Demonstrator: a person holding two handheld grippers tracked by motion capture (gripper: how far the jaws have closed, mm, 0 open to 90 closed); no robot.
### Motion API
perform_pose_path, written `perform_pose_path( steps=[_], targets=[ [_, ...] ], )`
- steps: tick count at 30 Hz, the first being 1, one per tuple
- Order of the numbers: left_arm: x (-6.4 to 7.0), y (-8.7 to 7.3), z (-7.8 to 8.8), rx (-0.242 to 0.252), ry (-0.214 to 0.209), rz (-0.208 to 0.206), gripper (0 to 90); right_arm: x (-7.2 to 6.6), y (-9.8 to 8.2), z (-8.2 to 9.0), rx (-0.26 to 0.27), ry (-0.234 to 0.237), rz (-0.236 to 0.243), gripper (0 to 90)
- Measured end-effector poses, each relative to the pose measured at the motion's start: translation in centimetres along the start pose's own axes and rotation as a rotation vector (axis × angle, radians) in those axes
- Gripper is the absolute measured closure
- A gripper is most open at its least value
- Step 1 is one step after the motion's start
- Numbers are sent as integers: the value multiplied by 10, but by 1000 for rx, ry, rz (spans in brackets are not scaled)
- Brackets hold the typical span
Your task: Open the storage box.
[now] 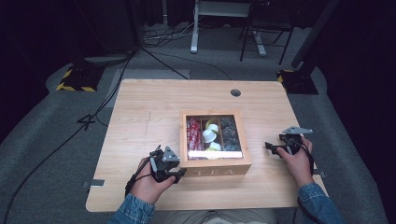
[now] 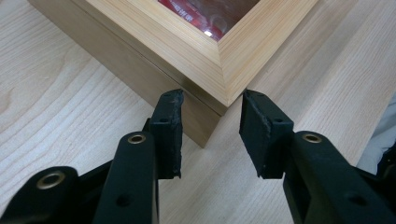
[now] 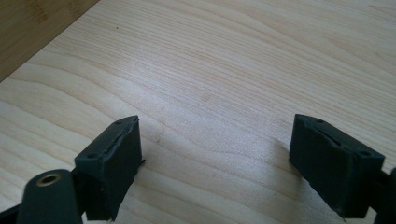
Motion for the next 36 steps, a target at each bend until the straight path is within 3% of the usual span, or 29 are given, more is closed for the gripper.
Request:
perform_pose_path(
  steps=[10,18,25,31,36],
  targets=[
    [0,-1,3,-8,7,-14,669,-8,0,2,5,11,8,193],
    [1,-2,6,-12,20,-32,739,-33,7,9,-18,99,75,250],
    [3,-1,8,-5,14,-37,792,-55,31,38,30,182,118,317],
    [3,0,8,-6,12,-35,794,-67,49,65,84,229,136,308],
    [4,5,10,29,9,-42,815,-75,58,79,101,260,161,280]
  ],
)
Point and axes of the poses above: each handheld gripper's, and its own axes: z roughly backward along the jaws, y roughly out of its top, x roughly to its right, the point moved 8 cm from there along -z, roughly forward along the jaws, and after that the axes turned 10 degrees about z, right-handed, at the moved point
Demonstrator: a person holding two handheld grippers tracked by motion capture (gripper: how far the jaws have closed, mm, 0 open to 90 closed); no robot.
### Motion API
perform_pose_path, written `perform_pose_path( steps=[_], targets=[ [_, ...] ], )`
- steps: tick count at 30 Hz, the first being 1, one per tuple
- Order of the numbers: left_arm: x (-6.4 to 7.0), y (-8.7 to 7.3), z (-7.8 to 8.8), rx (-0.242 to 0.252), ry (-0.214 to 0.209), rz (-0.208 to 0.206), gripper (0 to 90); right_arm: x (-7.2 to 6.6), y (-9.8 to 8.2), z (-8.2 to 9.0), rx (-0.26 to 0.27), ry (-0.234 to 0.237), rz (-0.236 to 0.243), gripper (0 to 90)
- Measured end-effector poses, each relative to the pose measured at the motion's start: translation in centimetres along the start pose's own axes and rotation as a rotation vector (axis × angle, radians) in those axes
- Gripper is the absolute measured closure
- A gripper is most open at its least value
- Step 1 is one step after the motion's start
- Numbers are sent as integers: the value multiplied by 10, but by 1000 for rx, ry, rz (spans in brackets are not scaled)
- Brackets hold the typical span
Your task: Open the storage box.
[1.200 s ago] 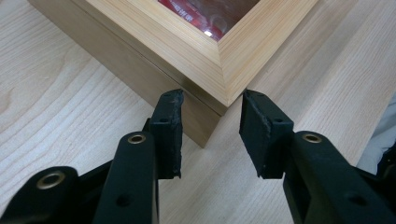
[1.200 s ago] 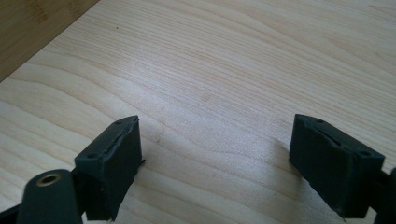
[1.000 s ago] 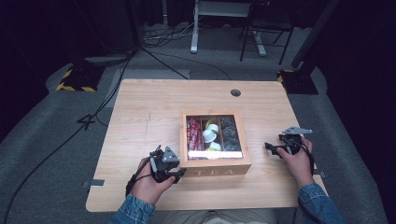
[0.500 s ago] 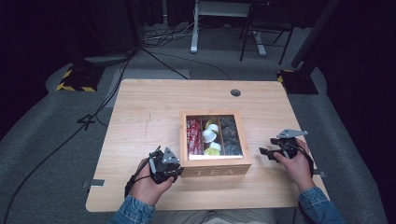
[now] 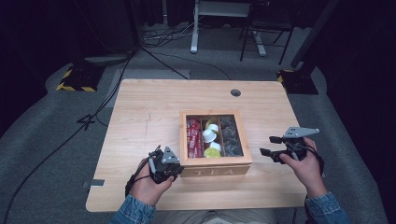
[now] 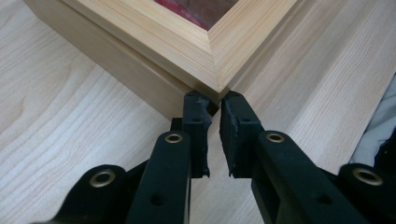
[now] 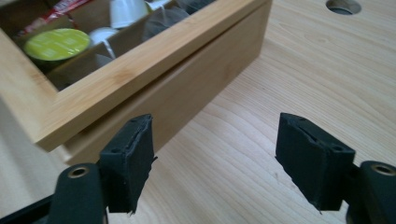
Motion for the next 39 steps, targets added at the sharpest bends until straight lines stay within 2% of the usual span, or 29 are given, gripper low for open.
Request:
perform_pose_path(
  steps=[5,9,10,15,18,22,26,30,33,34,39],
  targets=[
    [1,6,2,37,-2,3,828,-14,14,9,50,46,16,240],
    [1,9,4,64,-7,14,828,-25,23,16,63,63,58,224],
    [1,10,5,69,-8,8,828,-28,24,18,59,67,77,240],
    [1,15,7,103,-5,14,829,-41,27,16,29,98,138,203],
    [0,17,8,113,-7,13,829,-46,27,10,26,100,150,188],
    [0,19,10,132,-13,15,830,-48,23,-1,17,97,140,187],
    [0,20,10,156,-6,20,828,-48,23,-11,39,83,137,183],
    [1,22,10,178,-2,29,823,-50,25,-17,71,74,135,196],
    [1,22,10,179,-1,29,817,-51,31,-21,144,43,108,175],
    [0,22,10,178,1,27,815,-51,32,-22,156,45,115,175],
    [0,23,9,189,6,27,795,-52,33,-23,167,35,146,178]
  ],
)
Point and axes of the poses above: each handheld gripper's, and its own axes: z roughly backward along the jaws, y roughly out of its top, x roughly to its right, the point moved 8 cm from there along -z, roughly forward along the jaws, and after that the axes turned 10 degrees about z, right-handed, at the moved point
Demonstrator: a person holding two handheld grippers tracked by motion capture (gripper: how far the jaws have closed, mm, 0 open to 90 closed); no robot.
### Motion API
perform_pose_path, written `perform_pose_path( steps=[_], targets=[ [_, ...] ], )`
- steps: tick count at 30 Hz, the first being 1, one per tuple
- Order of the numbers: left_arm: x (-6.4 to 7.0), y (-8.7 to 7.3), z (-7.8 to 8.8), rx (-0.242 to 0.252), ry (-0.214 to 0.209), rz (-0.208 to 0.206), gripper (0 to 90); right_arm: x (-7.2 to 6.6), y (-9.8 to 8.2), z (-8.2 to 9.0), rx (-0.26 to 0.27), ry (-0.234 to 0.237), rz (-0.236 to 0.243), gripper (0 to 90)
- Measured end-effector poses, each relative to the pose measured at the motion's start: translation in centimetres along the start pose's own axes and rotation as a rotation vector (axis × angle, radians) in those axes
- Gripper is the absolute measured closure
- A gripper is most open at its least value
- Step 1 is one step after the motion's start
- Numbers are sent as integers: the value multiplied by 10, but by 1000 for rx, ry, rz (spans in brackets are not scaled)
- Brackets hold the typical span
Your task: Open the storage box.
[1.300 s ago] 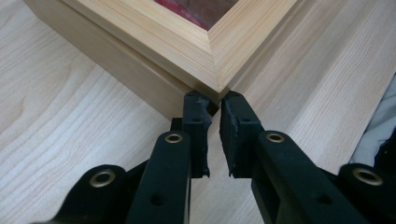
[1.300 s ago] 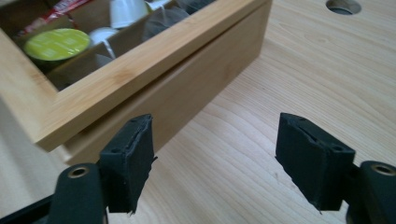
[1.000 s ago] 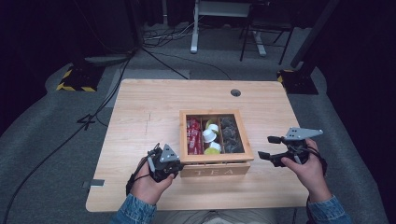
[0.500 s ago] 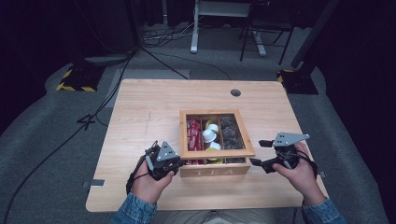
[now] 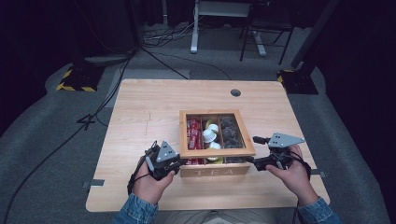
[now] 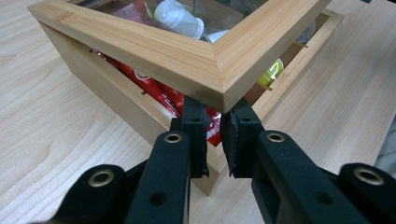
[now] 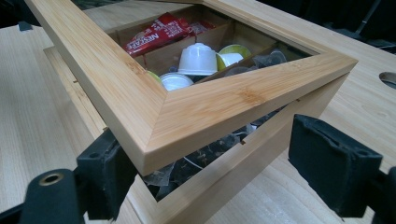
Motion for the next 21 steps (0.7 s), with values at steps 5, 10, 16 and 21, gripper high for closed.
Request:
perform_pose_path(
  steps=[5,10,16,21],
  targets=[
    [0,1,-1,25,8,-9,707,0,3,1,-7,-9,31,193],
    [-5,-2,-2,4,56,-27,552,-1,4,1,-13,-3,34,225],
    [-26,-9,3,-22,133,-6,391,2,14,5,8,-2,33,247],
    [-50,-22,3,-37,182,31,327,9,26,9,27,1,27,246]
  ],
)
Point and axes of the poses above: each handheld gripper's, and its own axes: z roughly backward along the jaws, y roughly out of its top, x roughly to its right, the point moved 8 cm from there along -z, roughly forward along the jaws, and after that the axes turned 10 degrees about z, right-handed, at the moved point
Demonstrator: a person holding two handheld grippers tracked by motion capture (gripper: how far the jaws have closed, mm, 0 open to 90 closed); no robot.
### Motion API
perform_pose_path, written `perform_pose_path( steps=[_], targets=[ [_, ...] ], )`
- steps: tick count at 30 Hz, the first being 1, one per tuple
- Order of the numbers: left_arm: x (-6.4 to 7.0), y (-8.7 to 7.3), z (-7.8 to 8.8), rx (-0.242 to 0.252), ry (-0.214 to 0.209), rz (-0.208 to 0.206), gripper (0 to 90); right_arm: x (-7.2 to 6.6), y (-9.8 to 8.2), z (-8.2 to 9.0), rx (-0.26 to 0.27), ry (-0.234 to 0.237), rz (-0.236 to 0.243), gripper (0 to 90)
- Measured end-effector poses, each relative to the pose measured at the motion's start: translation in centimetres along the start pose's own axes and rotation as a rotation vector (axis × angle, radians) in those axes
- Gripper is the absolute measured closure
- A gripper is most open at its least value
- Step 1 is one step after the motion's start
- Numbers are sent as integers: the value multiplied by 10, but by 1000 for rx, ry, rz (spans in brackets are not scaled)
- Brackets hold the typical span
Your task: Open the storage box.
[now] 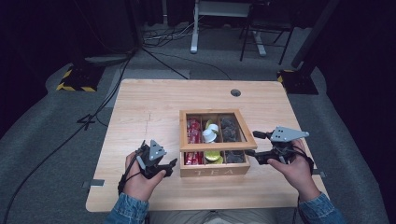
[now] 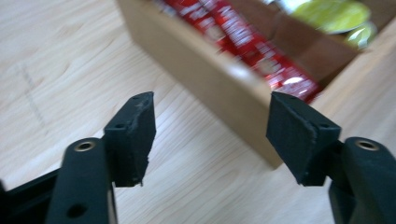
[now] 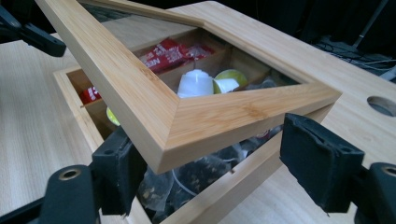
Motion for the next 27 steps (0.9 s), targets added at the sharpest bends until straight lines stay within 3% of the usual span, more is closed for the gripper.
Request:
perform_pose_path(
  steps=[4,9,12,18,24,27],
  targets=[
    [-17,-7,-1,-6,28,19,307,6,10,2,2,2,11,246],
    [-52,-22,-4,-42,102,45,292,12,18,3,16,11,-11,246],
    [-68,-29,-9,-54,113,79,281,15,22,3,26,8,-18,247],
    [-82,-39,-20,-66,116,109,265,22,33,3,22,1,-15,255],
    [-96,-47,-27,-58,149,87,261,32,46,0,24,2,-22,256],
    [-102,-52,-28,-57,156,102,259,37,52,-2,12,-3,-11,256]
  ],
)
Point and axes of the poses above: each handheld gripper's, and its own axes: z roughly backward along the jaws, y roughly out of its top, x roughly to its right, the point moved 8 cm from there along -z, roughly forward along the jaws, and after that the axes turned 10 degrees about z, right-handed, at the moved point
